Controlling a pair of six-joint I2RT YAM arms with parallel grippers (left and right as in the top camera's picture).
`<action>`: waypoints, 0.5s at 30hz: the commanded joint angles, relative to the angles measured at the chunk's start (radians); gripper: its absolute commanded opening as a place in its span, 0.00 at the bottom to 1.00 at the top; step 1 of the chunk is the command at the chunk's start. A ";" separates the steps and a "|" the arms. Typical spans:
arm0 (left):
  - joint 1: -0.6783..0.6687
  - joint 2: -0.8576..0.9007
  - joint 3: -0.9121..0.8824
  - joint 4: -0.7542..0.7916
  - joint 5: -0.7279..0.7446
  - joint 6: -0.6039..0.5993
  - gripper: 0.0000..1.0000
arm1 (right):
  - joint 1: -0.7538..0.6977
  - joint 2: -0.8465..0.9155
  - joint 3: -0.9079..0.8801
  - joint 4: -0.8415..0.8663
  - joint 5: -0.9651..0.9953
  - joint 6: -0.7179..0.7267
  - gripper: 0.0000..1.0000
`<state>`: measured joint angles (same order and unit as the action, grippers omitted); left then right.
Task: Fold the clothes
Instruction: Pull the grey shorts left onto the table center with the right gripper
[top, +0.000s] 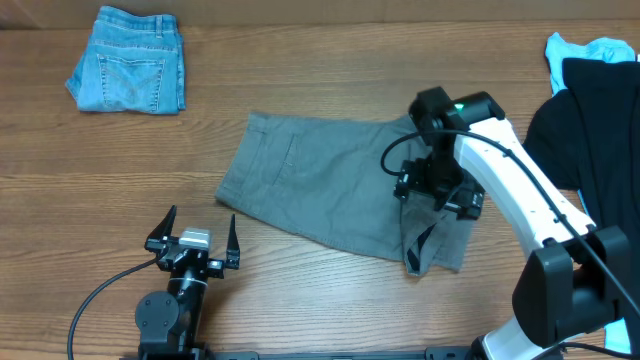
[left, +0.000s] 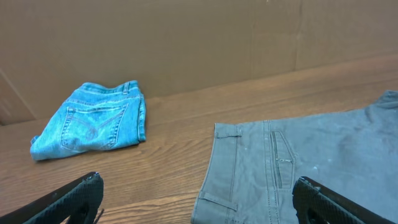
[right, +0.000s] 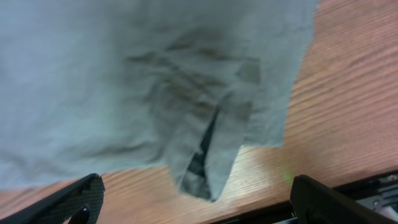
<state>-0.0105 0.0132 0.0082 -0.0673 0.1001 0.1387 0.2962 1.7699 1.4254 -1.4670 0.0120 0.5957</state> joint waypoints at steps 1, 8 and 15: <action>0.006 -0.006 -0.003 -0.002 -0.003 0.018 1.00 | -0.026 0.005 -0.097 0.054 -0.042 0.025 1.00; 0.006 -0.006 -0.003 -0.002 -0.003 0.018 1.00 | -0.021 0.005 -0.219 0.196 -0.162 -0.027 1.00; 0.006 -0.006 -0.003 -0.002 -0.003 0.018 1.00 | -0.021 0.005 -0.261 0.214 -0.172 -0.051 0.87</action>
<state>-0.0105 0.0132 0.0082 -0.0673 0.1001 0.1387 0.2703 1.7760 1.1694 -1.2602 -0.1455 0.5663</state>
